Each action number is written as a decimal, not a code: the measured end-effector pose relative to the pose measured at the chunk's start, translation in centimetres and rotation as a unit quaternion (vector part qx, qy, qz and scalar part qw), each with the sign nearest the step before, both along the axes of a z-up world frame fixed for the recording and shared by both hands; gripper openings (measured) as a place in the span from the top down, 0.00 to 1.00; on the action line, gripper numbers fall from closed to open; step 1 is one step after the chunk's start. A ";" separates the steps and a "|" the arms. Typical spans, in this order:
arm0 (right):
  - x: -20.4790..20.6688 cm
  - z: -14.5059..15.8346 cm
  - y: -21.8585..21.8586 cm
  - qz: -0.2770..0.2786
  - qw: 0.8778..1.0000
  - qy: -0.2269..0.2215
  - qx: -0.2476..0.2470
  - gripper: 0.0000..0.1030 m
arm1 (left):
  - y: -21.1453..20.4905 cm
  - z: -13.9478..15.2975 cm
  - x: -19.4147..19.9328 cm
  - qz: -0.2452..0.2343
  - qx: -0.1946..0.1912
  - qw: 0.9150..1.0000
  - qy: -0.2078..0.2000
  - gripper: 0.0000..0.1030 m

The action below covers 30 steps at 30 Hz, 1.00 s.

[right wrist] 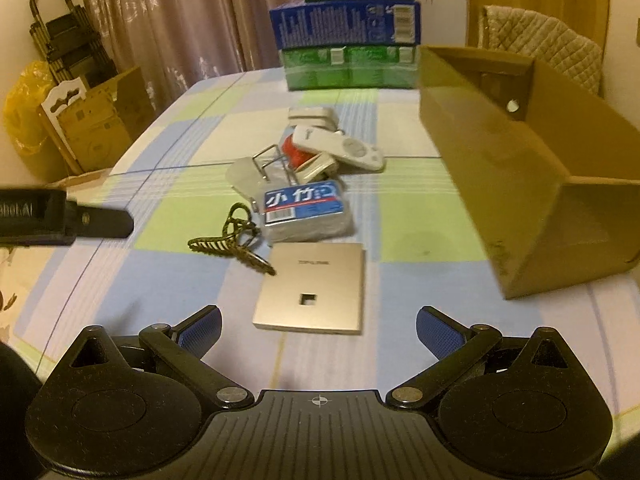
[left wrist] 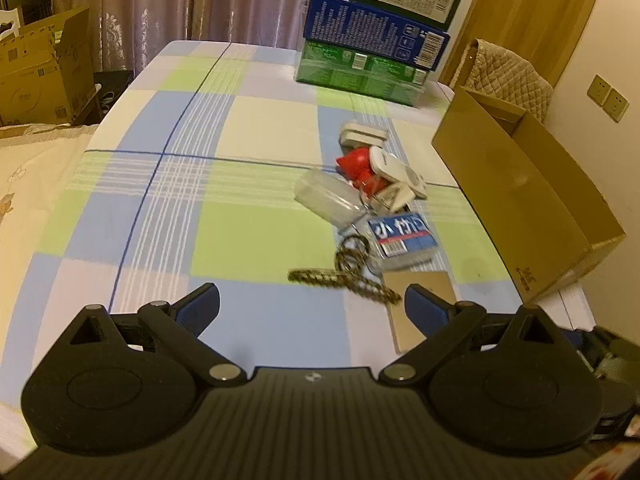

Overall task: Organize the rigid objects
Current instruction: 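Move the right tool toward the gold panel while the left tool approaches the keychain cord, then grasp the gold TP-LINK panel with the right tool while the left tool grasps the braided keychain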

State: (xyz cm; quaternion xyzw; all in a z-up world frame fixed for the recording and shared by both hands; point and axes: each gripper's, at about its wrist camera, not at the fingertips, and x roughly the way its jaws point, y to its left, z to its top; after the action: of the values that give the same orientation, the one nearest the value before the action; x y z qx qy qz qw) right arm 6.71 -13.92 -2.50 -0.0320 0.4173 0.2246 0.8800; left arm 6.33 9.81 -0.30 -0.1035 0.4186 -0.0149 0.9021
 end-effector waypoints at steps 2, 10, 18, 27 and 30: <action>0.3 -0.9 1.2 0.007 1.000 -0.006 -0.009 0.02 | 0.4 -0.4 0.8 -0.004 0.000 1.000 0.002 0.06; 3.1 -4.2 3.7 0.003 1.000 -0.003 -0.031 0.02 | 0.8 -2.0 3.3 -0.011 -0.012 1.000 0.022 0.06; 4.7 -7.0 4.3 -0.006 0.999 0.010 -0.050 0.02 | -0.2 -2.9 4.8 -0.035 0.001 0.999 0.023 0.06; 4.6 -7.0 4.0 0.024 0.998 -0.009 -0.056 0.18 | -1.2 -3.6 5.4 -0.056 0.025 0.998 0.030 0.13; 4.3 -6.7 3.0 0.025 0.998 -0.001 -0.053 0.18 | -1.7 -3.7 5.6 -0.070 0.033 0.997 0.029 0.14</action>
State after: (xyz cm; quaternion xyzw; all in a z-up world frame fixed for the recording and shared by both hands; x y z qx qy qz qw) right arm 11.01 -10.97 -9.22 -0.0891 0.4267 0.2245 0.8715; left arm 11.94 8.08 -3.96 -0.0447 0.4515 -0.0614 0.8890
